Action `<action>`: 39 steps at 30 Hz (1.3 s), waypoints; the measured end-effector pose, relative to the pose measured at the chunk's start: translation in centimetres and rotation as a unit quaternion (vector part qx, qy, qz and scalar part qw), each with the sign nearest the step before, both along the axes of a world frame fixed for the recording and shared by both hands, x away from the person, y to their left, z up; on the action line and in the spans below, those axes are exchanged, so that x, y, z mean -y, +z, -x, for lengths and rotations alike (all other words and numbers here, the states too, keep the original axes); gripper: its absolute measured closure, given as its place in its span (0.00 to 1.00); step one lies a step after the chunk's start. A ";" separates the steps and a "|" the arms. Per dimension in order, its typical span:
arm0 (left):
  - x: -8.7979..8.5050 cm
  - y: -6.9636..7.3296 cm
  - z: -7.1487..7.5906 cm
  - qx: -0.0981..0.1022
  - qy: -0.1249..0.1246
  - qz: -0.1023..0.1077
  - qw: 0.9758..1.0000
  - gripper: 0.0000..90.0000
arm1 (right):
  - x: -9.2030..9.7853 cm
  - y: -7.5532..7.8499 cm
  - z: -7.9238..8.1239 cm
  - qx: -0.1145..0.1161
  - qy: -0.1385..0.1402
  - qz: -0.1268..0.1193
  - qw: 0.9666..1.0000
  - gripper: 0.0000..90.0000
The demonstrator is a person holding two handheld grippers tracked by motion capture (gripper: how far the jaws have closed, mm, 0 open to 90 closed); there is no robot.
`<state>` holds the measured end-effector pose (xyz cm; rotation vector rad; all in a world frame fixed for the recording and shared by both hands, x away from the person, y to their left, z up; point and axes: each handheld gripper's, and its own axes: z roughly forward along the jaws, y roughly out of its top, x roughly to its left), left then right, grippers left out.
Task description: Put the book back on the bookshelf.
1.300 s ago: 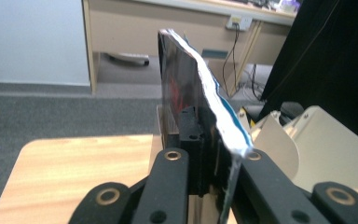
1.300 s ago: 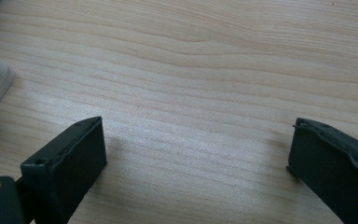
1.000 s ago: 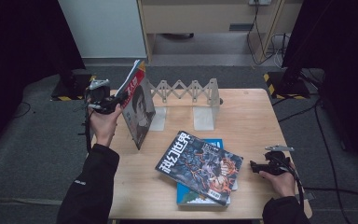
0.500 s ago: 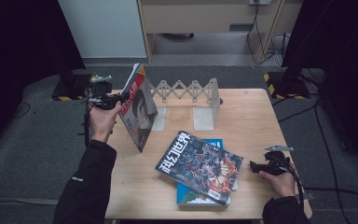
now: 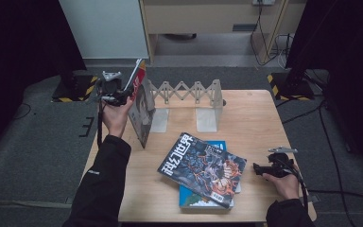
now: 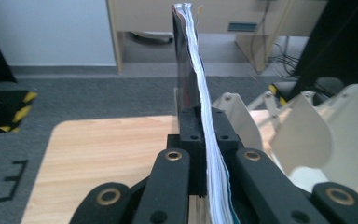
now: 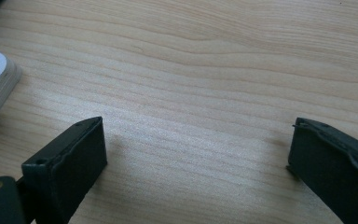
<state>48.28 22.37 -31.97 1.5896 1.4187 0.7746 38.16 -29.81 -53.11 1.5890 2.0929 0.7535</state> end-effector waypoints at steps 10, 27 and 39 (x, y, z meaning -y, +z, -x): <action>0.3 -0.4 -0.1 0.019 0.013 -0.009 1.000 0.96 | 0.0 0.0 0.0 0.001 0.002 0.001 1.000 0.05; -0.8 -0.5 1.3 0.028 -0.015 0.003 0.999 0.86 | -0.1 0.0 0.0 0.000 0.002 -0.001 1.000 0.05; -2.1 0.1 5.2 0.074 -0.052 0.029 0.995 0.69 | -0.2 0.3 0.2 0.002 0.002 0.001 1.000 0.07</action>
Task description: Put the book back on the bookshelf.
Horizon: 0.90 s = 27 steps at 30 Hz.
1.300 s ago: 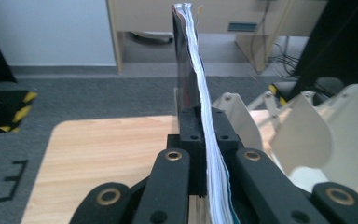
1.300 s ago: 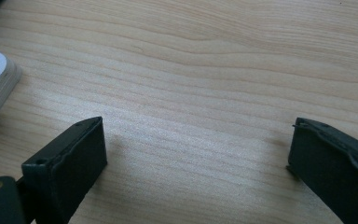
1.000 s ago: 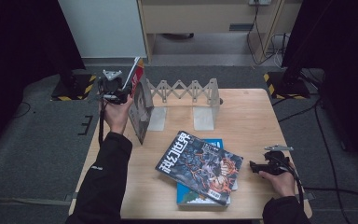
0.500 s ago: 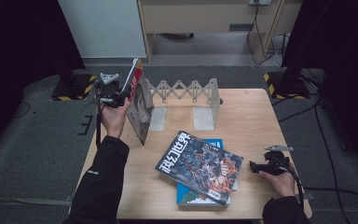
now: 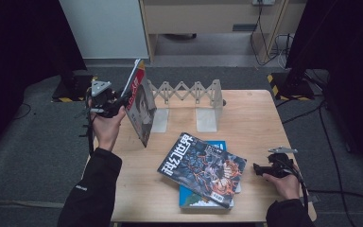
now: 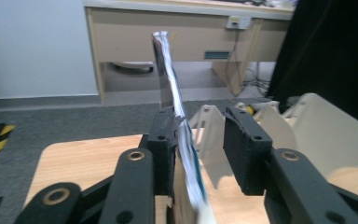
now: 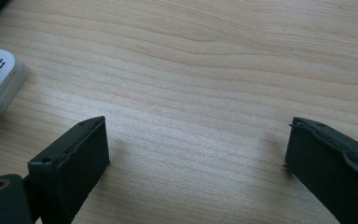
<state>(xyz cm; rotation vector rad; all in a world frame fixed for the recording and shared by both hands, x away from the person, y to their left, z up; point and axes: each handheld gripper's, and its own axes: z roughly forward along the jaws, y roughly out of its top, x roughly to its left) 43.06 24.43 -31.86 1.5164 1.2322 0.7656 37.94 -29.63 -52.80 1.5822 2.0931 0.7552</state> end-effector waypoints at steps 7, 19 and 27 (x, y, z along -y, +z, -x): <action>-1.7 -0.9 3.0 0.007 -0.020 0.020 1.000 0.59 | 0.0 0.5 0.2 0.007 -0.001 -0.005 1.000 0.08; -2.3 -4.9 6.2 -0.022 -0.058 0.059 0.996 0.49 | -0.1 1.5 0.6 0.028 -0.008 -0.018 0.999 0.13; -1.1 -8.4 7.3 -0.050 -0.078 0.064 0.994 0.41 | -0.5 2.4 0.8 0.044 0.010 -0.034 0.998 0.19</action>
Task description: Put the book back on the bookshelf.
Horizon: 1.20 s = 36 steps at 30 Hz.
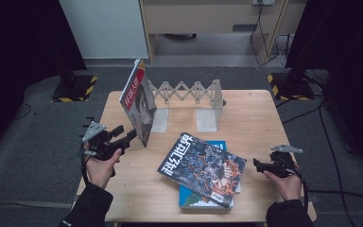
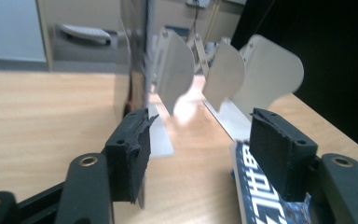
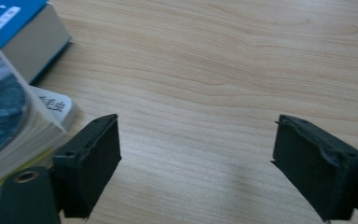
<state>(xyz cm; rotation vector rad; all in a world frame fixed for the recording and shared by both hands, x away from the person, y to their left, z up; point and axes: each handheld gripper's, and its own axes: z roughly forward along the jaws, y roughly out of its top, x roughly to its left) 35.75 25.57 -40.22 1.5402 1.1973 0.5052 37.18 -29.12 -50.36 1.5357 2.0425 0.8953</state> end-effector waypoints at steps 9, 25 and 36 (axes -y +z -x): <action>1.7 -3.5 0.3 -0.029 -0.029 -0.029 0.999 0.30 | -0.6 0.8 0.3 0.014 0.015 -0.009 1.000 0.25; 3.8 -6.9 0.3 -0.073 -0.080 -0.044 0.993 0.20 | -1.6 2.0 0.6 0.053 0.024 -0.039 0.998 0.31; 5.2 -8.4 0.5 -0.101 -0.111 -0.039 0.988 0.21 | -3.3 2.1 1.0 0.049 0.049 -0.067 0.995 0.36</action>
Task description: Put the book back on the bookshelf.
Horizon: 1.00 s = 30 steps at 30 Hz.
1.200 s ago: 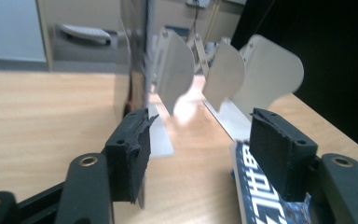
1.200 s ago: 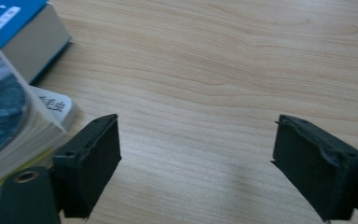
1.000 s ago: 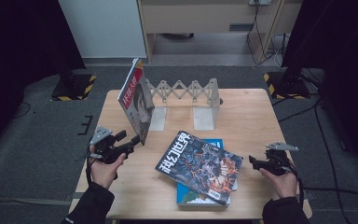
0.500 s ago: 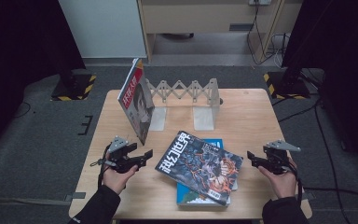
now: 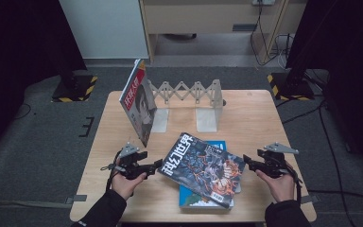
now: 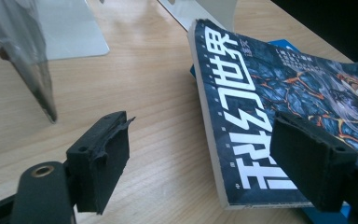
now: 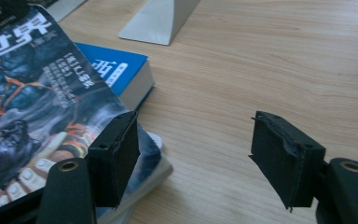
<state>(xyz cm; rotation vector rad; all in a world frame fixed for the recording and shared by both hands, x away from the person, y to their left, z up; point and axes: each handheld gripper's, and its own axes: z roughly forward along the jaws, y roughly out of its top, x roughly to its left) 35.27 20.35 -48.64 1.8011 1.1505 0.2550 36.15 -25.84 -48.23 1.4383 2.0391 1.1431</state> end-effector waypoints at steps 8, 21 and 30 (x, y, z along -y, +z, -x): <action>0.9 -1.0 0.0 -0.020 -0.019 -0.004 1.000 0.22 | -1.4 -0.2 0.3 -0.002 0.020 -0.014 1.000 0.37; 2.2 -2.0 -0.4 -0.053 -0.050 -0.007 0.997 0.23 | -2.6 -0.9 0.3 -0.012 0.038 -0.023 0.999 0.36; 2.5 -2.7 -1.2 -0.079 -0.068 0.025 0.994 0.20 | -3.2 -1.4 0.2 -0.028 0.050 -0.016 0.998 0.34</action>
